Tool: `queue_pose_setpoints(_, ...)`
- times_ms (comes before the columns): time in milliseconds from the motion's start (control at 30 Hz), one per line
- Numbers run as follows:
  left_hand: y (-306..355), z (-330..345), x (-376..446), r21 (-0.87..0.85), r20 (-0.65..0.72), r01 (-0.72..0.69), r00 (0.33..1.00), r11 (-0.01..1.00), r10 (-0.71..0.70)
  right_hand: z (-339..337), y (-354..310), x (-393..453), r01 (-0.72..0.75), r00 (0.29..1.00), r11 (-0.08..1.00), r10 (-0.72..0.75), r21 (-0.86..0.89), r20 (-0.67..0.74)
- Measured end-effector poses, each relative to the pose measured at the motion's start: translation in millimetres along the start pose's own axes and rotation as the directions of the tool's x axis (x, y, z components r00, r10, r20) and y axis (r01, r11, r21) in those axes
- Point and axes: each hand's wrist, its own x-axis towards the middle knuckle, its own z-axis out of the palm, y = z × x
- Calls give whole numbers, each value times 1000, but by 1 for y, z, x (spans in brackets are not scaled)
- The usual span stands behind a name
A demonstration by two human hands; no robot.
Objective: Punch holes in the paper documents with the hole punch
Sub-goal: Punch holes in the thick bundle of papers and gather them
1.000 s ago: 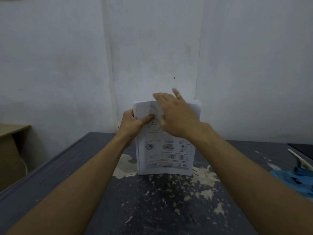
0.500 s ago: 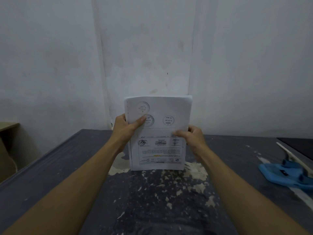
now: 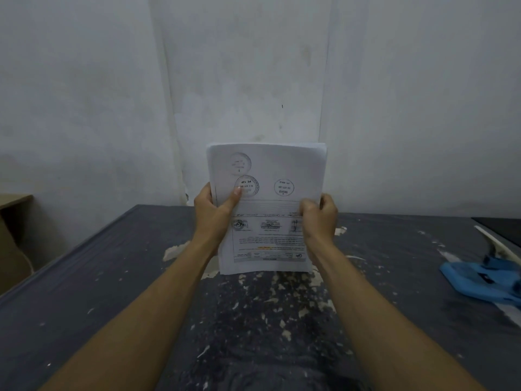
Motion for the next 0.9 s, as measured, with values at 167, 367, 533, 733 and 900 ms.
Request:
queue_pose_setpoints(167,-4,-1,0,54,33,-12,999,998,10,-5,4,4,-19,996,1000,19,-1,88)
queue_pose_setpoints(367,-12,-7,1,96,50,-15,999,995,10,-22,16,10,-5,969,999,18,-54,244)
queue_pose_setpoints(533,-18,-8,2,144,43,-5,999,990,-1,-25,13,13,104,967,974,-52,-203,248)
queue_pose_setpoints(733,-14,-3,43,285,-9,206,977,936,-213,-13,-1,33,118,959,963,-47,-241,281)
queue_pose_setpoints(900,-32,7,67,336,-24,385,916,860,-400,-2,15,55,-132,959,963,184,-234,217)
